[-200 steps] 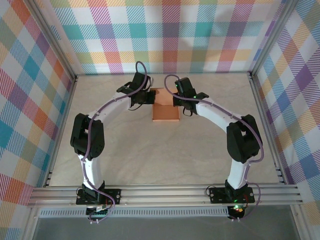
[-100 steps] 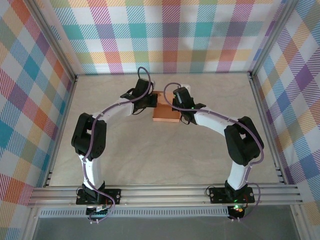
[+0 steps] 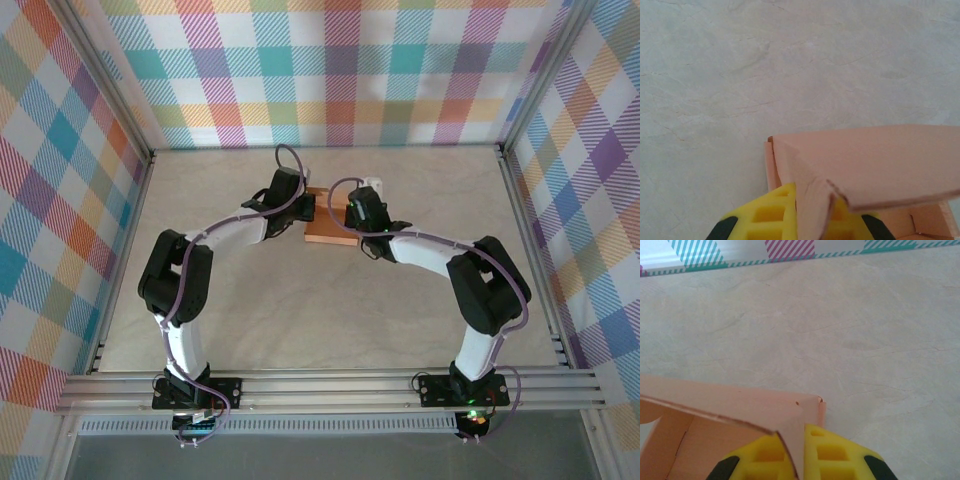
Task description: Fold the paper box
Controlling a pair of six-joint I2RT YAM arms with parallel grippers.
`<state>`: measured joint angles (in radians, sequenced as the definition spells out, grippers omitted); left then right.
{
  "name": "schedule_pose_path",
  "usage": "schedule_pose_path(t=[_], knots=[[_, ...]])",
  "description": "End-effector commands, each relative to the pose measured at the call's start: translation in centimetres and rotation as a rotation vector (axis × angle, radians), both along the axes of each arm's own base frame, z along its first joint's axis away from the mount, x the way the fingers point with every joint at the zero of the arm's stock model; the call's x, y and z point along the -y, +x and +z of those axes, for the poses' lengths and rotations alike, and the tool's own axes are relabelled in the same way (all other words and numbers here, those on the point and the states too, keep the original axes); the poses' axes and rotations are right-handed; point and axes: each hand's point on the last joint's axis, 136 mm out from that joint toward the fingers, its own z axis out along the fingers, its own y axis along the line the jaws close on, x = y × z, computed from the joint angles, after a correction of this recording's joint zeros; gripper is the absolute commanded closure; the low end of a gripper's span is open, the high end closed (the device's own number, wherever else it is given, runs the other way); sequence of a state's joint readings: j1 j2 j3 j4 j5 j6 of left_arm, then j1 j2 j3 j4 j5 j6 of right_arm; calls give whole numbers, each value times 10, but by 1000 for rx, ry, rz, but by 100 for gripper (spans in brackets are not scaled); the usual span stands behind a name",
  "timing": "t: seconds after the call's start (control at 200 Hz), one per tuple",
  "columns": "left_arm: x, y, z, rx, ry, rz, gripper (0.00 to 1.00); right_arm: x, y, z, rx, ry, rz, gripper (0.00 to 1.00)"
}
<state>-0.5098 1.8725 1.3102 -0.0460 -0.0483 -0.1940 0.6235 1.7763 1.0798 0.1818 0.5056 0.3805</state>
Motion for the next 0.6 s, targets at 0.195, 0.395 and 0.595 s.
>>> schedule_pose_path(t=[0.195,0.395,0.595], knots=[[18,-28,1,56,-23,-63,100,-25,-16,13,83,75,63,100],[15,-40,-3,93,-6,-68,100,-26,-28,12,126,70,64,100],[12,-49,-11,93,-5,-63,100,-22,-38,4,98,106,43,100]])
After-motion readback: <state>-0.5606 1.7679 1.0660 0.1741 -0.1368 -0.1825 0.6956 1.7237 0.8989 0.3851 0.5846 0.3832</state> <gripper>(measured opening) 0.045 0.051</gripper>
